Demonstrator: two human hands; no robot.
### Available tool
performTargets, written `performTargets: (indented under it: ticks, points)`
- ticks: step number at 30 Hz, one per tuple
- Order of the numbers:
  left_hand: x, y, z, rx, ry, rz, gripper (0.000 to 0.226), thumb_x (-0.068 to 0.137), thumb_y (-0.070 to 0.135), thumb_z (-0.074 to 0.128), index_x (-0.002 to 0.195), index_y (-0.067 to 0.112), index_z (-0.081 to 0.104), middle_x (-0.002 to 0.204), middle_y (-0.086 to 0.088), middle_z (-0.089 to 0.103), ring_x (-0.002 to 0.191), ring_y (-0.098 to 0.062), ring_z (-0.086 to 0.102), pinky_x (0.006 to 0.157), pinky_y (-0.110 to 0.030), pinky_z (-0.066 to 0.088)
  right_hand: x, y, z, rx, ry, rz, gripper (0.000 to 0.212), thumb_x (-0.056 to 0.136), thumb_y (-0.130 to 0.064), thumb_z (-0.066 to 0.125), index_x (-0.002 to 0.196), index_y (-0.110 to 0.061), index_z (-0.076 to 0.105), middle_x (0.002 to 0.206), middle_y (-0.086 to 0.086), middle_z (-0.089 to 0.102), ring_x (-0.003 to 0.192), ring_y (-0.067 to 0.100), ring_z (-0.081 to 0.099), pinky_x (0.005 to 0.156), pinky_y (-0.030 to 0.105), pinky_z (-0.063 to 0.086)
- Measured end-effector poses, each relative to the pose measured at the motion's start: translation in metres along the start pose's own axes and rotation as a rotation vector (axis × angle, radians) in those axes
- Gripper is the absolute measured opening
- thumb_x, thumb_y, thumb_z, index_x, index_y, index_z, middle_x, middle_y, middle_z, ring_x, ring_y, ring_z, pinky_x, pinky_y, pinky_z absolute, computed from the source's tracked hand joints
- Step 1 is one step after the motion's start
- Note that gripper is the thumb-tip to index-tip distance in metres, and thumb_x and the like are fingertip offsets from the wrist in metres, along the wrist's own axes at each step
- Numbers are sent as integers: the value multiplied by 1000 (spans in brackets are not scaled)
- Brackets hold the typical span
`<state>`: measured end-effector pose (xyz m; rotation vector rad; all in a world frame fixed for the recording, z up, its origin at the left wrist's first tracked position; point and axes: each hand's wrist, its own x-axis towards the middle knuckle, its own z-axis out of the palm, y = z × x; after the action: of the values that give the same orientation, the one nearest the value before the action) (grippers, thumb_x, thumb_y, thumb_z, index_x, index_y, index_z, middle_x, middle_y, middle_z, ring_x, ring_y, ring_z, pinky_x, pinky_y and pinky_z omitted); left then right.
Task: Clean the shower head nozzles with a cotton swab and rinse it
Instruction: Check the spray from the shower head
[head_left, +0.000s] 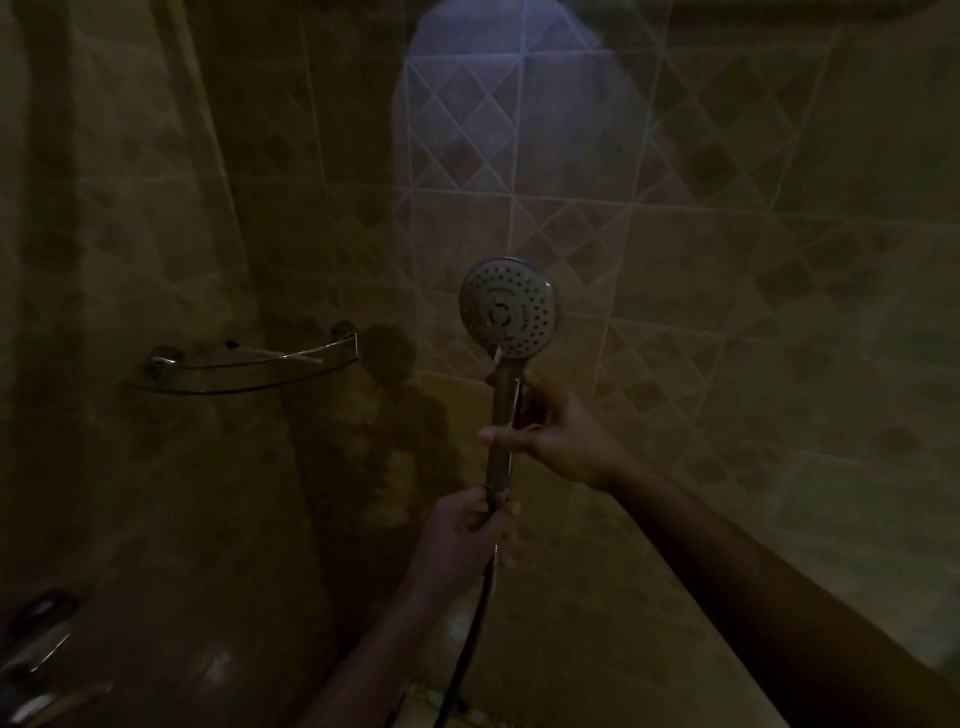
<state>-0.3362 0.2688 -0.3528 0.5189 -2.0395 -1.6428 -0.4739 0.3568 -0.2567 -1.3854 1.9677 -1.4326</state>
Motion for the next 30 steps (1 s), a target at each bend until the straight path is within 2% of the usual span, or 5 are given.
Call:
performTargets:
  ticks: [6, 13, 19, 25, 30]
  points:
    - [-5, 8, -4, -1, 0, 20, 15, 91, 20, 66, 88, 5, 67, 69, -6, 70, 59, -18, 68, 54, -32, 55, 5, 11, 0, 350, -122, 103, 65, 84, 0, 73, 142, -12, 45, 127, 13, 67, 121, 26, 64, 101, 43, 52]
    - [-6, 2, -7, -28, -6, 6, 15, 88, 27, 70, 83, 13, 69, 71, -9, 73, 60, -23, 70, 58, -39, 57, 3, 0, 7, 118, -30, -81, 52, 77, -14, 83, 123, -16, 57, 81, -14, 63, 76, 8, 63, 73, 27, 56]
    - [-5, -3, -4, -83, -5, -18, 13, 88, 26, 70, 76, 22, 69, 69, -10, 71, 58, -25, 67, 55, -37, 53, 2, 0, 0, 242, -158, -25, 40, 88, 2, 67, 124, -12, 59, 121, 13, 68, 116, 24, 66, 99, 43, 53]
    - [-14, -3, -2, -124, -50, -22, 17, 91, 21, 66, 92, 4, 64, 69, -9, 66, 60, -24, 63, 58, -38, 53, -3, -2, 10, 17, -5, -108, 43, 80, -16, 81, 114, 0, 60, 85, 23, 59, 75, 37, 62, 69, 43, 57]
    - [-16, -1, -4, -115, -31, -21, 11, 90, 19, 67, 89, 8, 66, 66, -4, 66, 60, -28, 65, 58, -43, 55, -4, 9, 4, 210, -131, 30, 38, 85, -8, 74, 118, -21, 64, 116, 10, 71, 111, 26, 68, 101, 55, 50]
